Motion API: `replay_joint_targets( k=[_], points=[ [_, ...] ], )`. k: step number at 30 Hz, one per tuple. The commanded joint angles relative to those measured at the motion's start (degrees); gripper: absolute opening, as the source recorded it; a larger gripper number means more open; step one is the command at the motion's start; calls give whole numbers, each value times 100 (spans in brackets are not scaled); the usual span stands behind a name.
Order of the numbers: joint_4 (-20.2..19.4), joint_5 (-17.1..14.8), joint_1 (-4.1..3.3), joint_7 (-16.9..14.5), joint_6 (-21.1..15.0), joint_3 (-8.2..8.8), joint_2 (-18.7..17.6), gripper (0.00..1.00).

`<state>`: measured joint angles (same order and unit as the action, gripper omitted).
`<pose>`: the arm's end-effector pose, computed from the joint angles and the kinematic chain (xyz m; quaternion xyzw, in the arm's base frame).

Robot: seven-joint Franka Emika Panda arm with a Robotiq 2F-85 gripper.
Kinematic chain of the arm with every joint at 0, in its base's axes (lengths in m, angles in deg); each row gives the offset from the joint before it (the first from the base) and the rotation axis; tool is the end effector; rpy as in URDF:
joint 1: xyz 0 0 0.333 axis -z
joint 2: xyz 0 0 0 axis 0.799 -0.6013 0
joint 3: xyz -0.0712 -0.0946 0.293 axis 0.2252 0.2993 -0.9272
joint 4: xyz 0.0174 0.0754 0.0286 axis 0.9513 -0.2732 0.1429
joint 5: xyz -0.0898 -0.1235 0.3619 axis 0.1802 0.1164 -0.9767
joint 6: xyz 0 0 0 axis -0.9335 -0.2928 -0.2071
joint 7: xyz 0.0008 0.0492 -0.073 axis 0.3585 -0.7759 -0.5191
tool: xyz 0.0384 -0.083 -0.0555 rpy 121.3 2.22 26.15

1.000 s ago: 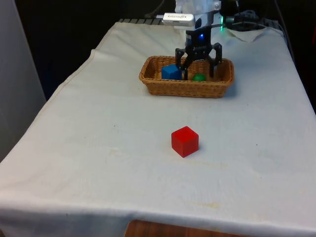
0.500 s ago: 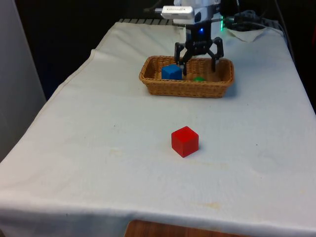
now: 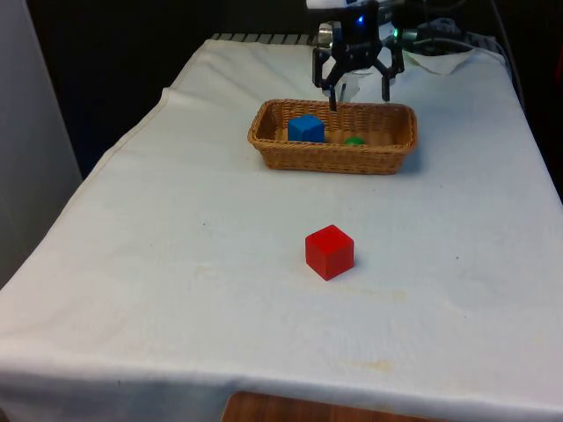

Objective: Place all non-red objects into the basket.

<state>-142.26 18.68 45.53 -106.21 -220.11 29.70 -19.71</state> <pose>0.4278 -0.0088 0.2605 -0.9812 -0.1724 -0.0794 0.0347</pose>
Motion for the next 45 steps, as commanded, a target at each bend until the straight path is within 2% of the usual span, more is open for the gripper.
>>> replay_joint_targets(
  k=[1,5,6,7,15,16,17,24,25,26,34,35,41,45],
  points=[
    [40,143,34,115,69,11,-6,100],
    [178,126,34,109,258,23,63,100],
    [120,0,0,6,183,11,74,100],
    [178,126,34,109,258,23,63,100],
    [584,92,29,132,665,40,23,100],
    [521,0,6,40,613,34,69,100],
    [625,97,29,138,699,46,17,100],
    [894,97,23,189,928,69,-46,100],
    [837,0,6,92,882,63,0,100],
    [963,97,23,195,980,80,-69,100],
    [1255,0,11,115,1094,138,-223,100],
    [1341,74,23,178,1163,155,-292,100],
    [1547,0,11,115,1197,195,-441,100],
    [1748,63,23,166,1295,252,-590,100]
  ],
)
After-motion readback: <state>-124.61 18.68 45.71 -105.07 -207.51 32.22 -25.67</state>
